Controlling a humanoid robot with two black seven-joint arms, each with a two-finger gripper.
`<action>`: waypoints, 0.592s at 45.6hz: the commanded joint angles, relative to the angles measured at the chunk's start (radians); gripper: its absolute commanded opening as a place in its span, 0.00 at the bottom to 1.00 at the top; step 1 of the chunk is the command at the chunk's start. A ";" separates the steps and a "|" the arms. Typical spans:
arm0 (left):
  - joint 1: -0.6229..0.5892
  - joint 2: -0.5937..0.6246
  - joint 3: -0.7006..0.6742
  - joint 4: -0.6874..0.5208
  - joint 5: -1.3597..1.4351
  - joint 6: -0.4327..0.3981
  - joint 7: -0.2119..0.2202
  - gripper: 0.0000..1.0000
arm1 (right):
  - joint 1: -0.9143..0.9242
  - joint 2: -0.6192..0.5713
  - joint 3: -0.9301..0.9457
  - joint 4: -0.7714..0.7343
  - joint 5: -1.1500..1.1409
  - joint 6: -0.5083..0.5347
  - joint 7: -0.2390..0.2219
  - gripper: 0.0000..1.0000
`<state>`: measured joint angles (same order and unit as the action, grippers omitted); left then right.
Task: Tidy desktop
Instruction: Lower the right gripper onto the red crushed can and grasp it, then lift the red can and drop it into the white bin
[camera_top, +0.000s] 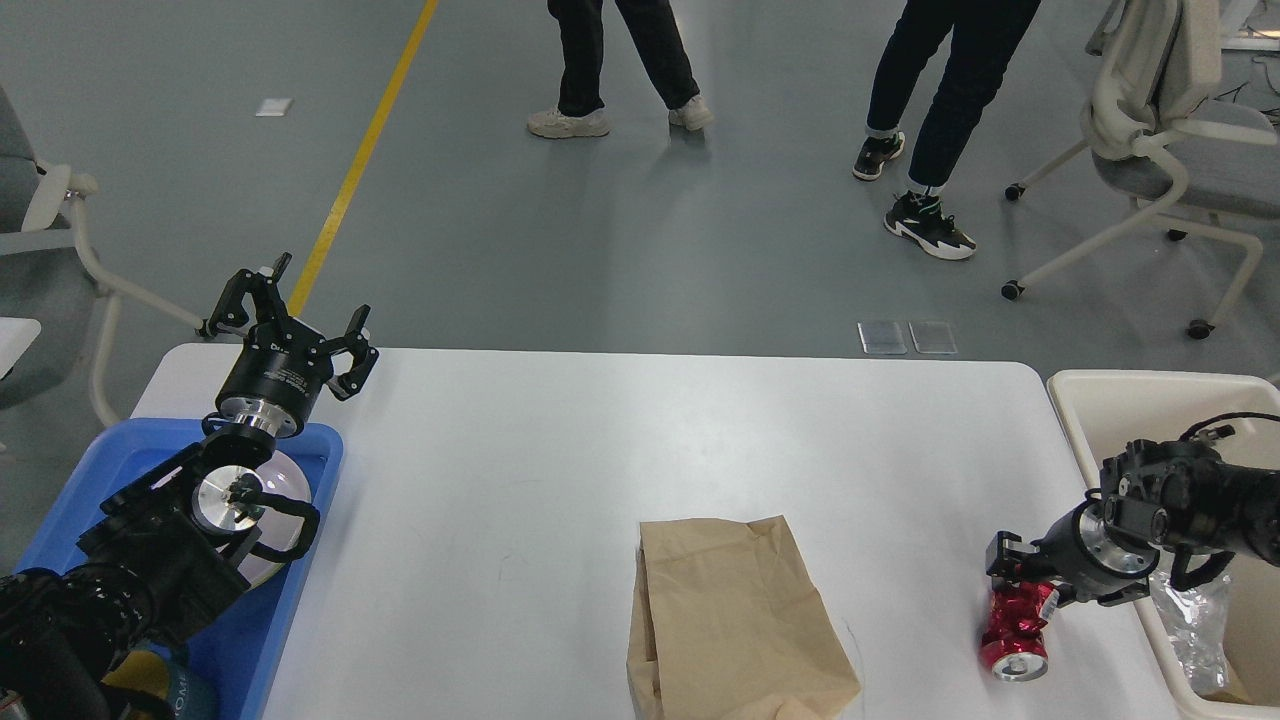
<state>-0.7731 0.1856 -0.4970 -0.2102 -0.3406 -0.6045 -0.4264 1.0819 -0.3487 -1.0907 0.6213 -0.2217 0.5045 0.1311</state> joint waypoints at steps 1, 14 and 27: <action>0.000 0.000 0.000 0.000 0.000 0.000 0.000 0.97 | 0.003 -0.013 -0.001 0.003 0.002 0.003 -0.002 0.10; 0.000 0.000 0.000 0.000 0.000 0.000 0.000 0.97 | 0.075 -0.067 -0.026 0.026 0.002 0.114 -0.001 0.00; 0.000 0.000 0.000 0.000 0.000 0.000 0.000 0.97 | 0.421 -0.202 -0.118 0.055 0.028 0.455 0.004 0.00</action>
<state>-0.7731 0.1856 -0.4970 -0.2102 -0.3406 -0.6045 -0.4265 1.3419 -0.5017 -1.1724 0.6740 -0.2160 0.8142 0.1314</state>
